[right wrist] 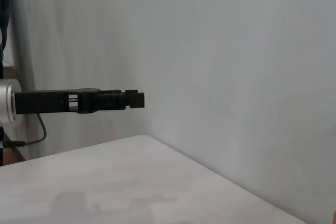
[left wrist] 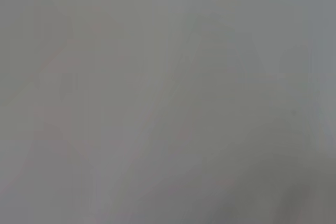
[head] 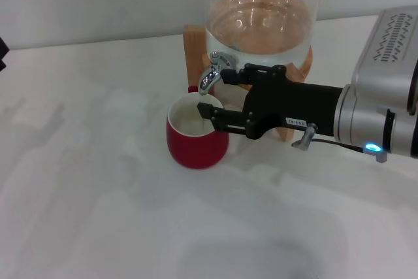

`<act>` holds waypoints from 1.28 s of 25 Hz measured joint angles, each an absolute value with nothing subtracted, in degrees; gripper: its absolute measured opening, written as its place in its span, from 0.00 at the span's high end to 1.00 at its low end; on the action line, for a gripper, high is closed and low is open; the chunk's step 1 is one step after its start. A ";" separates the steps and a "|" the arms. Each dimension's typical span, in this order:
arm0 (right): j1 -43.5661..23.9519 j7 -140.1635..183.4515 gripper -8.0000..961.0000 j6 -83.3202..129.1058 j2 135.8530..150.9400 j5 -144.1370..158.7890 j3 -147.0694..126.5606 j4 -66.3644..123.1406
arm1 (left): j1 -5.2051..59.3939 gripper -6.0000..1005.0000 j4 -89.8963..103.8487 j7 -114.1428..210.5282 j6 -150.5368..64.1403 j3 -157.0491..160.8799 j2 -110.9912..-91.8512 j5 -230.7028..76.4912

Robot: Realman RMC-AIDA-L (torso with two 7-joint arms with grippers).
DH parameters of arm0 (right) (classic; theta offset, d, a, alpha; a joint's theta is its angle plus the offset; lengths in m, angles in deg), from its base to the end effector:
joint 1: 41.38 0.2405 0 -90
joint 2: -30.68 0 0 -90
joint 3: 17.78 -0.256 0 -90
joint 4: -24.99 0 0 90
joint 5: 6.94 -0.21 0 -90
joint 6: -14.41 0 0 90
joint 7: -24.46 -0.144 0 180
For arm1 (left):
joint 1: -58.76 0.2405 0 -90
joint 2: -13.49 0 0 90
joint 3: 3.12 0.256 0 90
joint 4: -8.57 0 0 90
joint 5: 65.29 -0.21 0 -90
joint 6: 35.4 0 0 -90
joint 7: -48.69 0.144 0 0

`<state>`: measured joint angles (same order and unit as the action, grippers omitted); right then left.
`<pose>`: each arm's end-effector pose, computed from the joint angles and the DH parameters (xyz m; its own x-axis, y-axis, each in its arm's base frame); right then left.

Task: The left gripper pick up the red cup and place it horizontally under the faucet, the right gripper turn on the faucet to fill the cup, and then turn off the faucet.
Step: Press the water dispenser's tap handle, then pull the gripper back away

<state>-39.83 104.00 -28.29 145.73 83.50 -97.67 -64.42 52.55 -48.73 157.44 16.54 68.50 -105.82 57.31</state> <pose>0.1634 0.2983 -0.0069 0.8519 -0.1303 -0.5073 -0.3967 -0.7928 -0.4626 -0.2844 0.3327 0.0605 0.5941 0.0896 0.7994 0.7415 -0.4461 -0.5011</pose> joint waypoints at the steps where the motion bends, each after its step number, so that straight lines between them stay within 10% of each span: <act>1: -39.86 104.00 0.25 -28.30 145.72 83.50 -97.70 -64.42 | 52.55 0.12 -48.73 157.42 16.54 68.55 -105.80 57.31; 32: -41.19 104.00 0.25 -29.17 145.71 83.01 -99.37 -65.14 | 52.62 0.12 -48.74 157.32 16.54 68.69 -105.77 57.31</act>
